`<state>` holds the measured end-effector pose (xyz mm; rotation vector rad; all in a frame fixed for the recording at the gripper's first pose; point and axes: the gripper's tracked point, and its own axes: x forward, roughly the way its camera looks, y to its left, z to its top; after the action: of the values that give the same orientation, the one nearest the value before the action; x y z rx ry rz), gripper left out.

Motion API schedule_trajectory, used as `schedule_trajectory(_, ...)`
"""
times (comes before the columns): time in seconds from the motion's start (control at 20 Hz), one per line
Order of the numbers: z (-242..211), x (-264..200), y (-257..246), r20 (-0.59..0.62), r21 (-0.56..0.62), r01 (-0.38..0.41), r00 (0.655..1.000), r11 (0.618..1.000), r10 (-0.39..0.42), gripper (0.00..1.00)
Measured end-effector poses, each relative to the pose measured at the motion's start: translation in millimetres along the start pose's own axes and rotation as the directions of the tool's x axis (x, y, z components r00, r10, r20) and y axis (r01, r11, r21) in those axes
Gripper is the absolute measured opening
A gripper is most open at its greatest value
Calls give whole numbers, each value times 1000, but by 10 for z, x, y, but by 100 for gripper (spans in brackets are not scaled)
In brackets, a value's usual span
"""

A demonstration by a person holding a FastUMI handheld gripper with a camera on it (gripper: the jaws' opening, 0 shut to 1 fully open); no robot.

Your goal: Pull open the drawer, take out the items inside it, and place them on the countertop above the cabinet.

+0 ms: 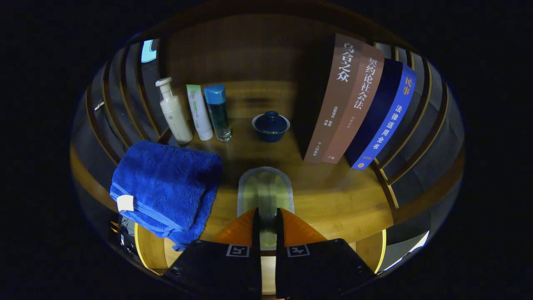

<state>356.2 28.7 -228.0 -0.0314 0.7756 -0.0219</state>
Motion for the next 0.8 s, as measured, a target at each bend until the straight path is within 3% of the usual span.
schedule_trajectory(0.3,-5,29,10,10,12,-18,1000,1000,18,28)
schedule_trajectory(0.6,40,-96,-47,49,-22,0,999,1000,1,100)
schedule_trajectory(0.8,44,-278,-71,93,-20,21,996,1000,-19,100)
